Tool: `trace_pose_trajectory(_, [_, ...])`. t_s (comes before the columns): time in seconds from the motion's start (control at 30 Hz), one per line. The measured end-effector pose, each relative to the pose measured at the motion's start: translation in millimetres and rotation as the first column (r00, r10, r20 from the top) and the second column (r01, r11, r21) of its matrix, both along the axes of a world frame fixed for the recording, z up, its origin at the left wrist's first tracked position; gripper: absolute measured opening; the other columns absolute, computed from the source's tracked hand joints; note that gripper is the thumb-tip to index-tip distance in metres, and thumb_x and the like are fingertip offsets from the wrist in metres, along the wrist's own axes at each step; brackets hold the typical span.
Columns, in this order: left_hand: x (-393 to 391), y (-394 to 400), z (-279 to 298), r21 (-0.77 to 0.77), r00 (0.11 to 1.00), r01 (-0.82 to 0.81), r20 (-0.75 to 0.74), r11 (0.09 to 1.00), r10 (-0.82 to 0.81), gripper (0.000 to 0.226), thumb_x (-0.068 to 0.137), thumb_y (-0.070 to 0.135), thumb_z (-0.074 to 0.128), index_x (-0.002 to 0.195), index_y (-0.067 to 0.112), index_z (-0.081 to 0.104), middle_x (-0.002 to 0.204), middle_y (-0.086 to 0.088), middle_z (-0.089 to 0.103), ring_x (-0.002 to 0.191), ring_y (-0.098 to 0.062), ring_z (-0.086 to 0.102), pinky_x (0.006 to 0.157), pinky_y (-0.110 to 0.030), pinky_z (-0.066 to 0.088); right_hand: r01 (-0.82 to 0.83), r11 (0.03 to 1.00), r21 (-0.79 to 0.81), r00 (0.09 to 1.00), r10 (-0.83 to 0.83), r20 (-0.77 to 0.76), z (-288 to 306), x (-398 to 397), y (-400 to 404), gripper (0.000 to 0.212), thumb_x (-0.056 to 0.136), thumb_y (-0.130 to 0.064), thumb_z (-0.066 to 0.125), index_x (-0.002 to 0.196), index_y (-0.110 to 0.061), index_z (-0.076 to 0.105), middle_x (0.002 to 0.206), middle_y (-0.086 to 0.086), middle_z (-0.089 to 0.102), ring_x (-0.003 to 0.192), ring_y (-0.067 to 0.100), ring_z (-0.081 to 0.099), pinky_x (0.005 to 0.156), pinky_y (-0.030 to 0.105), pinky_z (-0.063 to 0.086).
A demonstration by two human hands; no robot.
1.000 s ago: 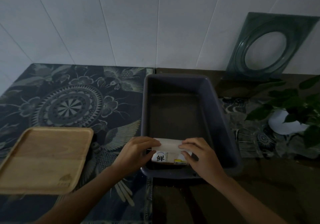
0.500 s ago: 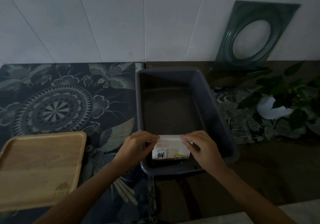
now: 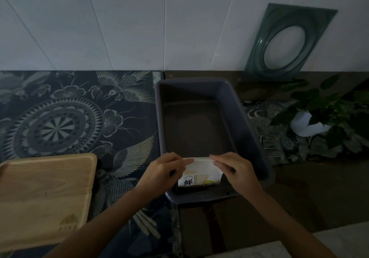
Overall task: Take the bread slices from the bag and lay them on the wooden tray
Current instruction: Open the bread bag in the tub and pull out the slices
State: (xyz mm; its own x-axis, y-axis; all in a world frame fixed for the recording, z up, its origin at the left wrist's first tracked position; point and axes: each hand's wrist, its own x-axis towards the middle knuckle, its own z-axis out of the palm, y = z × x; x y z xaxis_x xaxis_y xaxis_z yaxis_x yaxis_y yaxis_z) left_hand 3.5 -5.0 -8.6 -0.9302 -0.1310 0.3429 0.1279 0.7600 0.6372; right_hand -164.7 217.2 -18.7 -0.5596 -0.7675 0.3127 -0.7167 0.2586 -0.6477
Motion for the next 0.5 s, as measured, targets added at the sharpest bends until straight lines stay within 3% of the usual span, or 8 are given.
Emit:
trace_pose_trajectory(0.3, [-2.5,0.1,-2.2,-0.039,1.0,-0.029,-0.004,0.999,0.029,0.035,0.091,0.007,0.072,0.126,0.013,0.071,0.103,-0.004,0.071,0.088,-0.02,0.067,0.068,-0.038,0.06,-0.021,0.999,0.028,0.998,0.019,0.065,3.9,-4.2,-0.1,0.032,0.092,-0.018,0.077,0.123,-0.024,0.073,0.104,-0.007,0.066,0.087,0.008,0.067,0.069,0.027,0.058])
trace_pose_trajectory(0.5, [-0.1,2.0,1.6,-0.034,0.998,-0.059,0.019,0.998,0.059,0.035,0.098,0.027,0.057,0.129,0.014,0.068,0.109,-0.002,0.072,0.093,-0.015,0.068,0.072,-0.035,0.061,-0.059,0.998,0.037,0.996,0.057,0.062,5.1,-5.1,0.2,0.031,0.093,-0.016,0.075,0.123,-0.022,0.072,0.106,-0.008,0.061,0.086,0.004,0.064,0.07,0.021,0.056])
